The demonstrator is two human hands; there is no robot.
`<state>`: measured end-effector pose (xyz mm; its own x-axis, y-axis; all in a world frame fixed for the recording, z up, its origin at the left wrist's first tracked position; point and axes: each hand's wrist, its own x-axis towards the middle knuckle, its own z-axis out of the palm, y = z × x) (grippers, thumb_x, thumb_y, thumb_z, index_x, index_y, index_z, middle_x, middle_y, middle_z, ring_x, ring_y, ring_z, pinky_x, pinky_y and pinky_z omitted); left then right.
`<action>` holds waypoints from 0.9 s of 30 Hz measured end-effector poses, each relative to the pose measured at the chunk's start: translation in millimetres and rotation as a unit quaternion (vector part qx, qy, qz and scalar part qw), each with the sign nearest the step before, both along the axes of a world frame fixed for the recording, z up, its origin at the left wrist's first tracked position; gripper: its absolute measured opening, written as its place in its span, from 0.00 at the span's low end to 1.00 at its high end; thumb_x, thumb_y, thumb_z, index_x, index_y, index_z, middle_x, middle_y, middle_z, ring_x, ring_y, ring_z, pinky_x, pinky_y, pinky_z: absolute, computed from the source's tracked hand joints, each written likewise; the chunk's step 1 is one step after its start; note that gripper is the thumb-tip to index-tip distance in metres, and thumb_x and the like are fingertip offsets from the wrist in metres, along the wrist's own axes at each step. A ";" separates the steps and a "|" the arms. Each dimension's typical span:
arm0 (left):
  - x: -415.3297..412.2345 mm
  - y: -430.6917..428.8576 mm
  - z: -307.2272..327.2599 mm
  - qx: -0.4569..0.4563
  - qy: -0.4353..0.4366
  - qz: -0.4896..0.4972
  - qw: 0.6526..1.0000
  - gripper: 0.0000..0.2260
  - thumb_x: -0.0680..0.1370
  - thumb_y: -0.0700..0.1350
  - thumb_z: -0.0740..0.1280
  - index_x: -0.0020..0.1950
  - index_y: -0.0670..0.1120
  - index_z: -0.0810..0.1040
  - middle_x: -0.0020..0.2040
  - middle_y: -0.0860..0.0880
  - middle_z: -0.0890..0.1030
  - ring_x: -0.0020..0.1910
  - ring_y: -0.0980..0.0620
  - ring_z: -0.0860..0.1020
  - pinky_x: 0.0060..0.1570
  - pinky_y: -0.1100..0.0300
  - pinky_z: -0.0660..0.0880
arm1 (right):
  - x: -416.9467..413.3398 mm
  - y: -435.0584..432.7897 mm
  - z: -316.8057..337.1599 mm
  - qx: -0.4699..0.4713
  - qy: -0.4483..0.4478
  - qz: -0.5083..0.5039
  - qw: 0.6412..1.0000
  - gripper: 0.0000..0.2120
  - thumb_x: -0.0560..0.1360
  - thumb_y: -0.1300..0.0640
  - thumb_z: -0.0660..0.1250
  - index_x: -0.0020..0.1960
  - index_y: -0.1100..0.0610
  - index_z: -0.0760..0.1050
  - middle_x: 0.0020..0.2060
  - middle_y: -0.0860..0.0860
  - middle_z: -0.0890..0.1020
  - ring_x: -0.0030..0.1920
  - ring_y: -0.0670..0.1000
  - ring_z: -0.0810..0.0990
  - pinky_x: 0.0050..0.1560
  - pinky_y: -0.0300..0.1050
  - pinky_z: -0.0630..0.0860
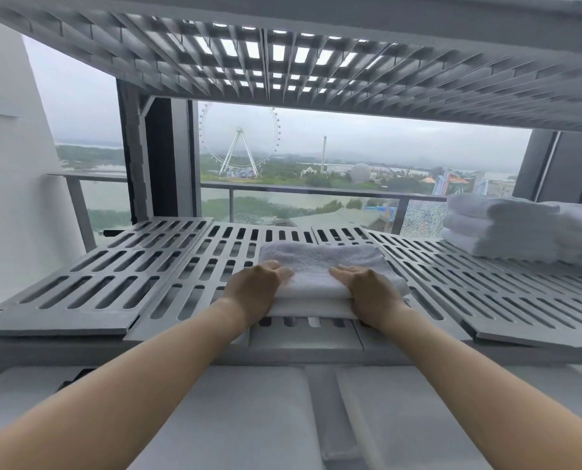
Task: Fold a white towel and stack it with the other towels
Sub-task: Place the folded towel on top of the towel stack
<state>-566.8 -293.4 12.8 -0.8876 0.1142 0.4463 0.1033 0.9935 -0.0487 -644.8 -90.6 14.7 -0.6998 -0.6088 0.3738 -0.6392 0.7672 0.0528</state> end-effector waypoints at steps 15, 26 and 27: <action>-17.6 -8.7 27.5 0.048 -0.209 -0.064 0.975 0.27 0.77 0.47 0.55 0.76 0.50 0.52 0.78 0.49 0.49 0.75 0.53 0.48 0.71 0.57 0.48 | -5.2 8.7 45.6 0.014 -0.186 -0.013 0.982 0.23 0.70 0.64 0.55 0.63 0.52 0.70 0.62 0.51 0.75 0.59 0.55 0.74 0.47 0.41 0.70; -83.5 -9.3 14.0 0.127 -0.200 0.010 0.972 0.22 0.80 0.60 0.47 0.74 0.61 0.53 0.77 0.49 0.51 0.76 0.47 0.47 0.73 0.45 0.45 | -65.1 -32.2 31.3 -0.073 -0.245 -0.032 0.966 0.20 0.80 0.50 0.51 0.71 0.48 0.64 0.72 0.51 0.66 0.71 0.54 0.64 0.71 0.48 0.57; -85.0 -13.9 10.2 0.134 -0.203 0.007 0.970 0.22 0.79 0.62 0.47 0.74 0.63 0.52 0.77 0.49 0.51 0.76 0.47 0.47 0.73 0.46 0.44 | -70.6 -26.4 27.9 -0.080 -0.254 -0.041 0.963 0.20 0.80 0.49 0.51 0.72 0.47 0.62 0.73 0.50 0.64 0.72 0.53 0.62 0.71 0.48 0.55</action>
